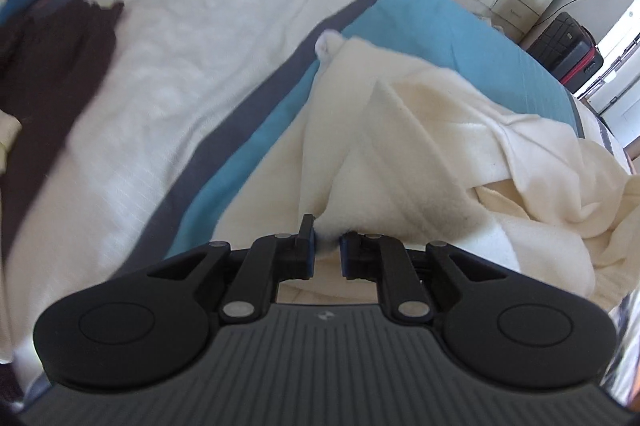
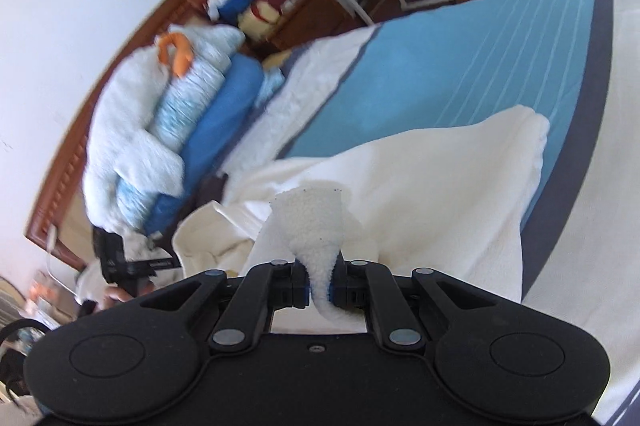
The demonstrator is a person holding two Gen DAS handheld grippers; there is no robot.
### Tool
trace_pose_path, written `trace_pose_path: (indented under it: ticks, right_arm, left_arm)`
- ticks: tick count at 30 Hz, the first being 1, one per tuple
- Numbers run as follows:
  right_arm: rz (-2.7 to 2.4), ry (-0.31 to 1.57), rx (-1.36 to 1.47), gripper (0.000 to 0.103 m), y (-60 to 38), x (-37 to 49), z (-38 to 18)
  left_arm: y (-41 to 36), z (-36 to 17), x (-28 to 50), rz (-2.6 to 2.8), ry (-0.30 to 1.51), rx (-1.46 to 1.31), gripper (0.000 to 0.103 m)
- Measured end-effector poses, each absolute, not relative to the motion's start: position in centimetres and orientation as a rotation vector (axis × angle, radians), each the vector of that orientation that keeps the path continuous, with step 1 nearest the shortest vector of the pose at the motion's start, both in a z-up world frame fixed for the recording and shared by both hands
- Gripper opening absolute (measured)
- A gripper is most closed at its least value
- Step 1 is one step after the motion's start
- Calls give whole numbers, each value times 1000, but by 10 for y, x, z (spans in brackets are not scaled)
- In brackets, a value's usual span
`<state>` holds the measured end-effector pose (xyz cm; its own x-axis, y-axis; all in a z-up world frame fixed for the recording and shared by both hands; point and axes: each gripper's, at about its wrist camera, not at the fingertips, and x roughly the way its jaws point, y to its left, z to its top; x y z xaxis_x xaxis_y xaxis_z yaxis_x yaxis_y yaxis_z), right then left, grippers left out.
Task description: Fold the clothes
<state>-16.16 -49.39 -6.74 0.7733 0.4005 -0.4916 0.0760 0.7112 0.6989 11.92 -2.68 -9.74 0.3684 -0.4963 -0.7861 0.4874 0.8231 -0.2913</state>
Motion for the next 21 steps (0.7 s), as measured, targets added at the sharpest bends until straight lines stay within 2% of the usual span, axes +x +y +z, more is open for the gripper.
trace_pose_path:
  ticks: [2,3,4,8,11,13,15,18,21]
  right_arm:
    - [203,650,744,11,-487,-181,-70]
    - [195,655,705,11,-482,-190,-74]
    - [186,659,665,11,-476,-199,-78]
    - [144,687,537,16,-455,-231,-97]
    - [87,668,603,19,-451,-236,-113]
    - [54,633,628,30,-447,-238,-112]
    - [19,588,605,41,-438,-242,-104]
    - [-27,508,541,51,-424,-262,-85]
    - [-73,463,518,54,-418,-277,-71]
  left_arm:
    - [-12,-78,103,-638,951,-34,11]
    - [-6,-71,95,-624,924,-21,6]
    - [0,-64,88,-608,896,-5,6]
    - [5,-75,78,-447,906,195,8]
    - [5,-83,82,-510,924,160,11]
    - [0,-79,78,-549,896,172,16]
    - [-7,-72,70,-579,850,195,33]
    - [-17,-64,57,-631,789,222,48]
    - [-30,-66,49,-658,782,265,51]
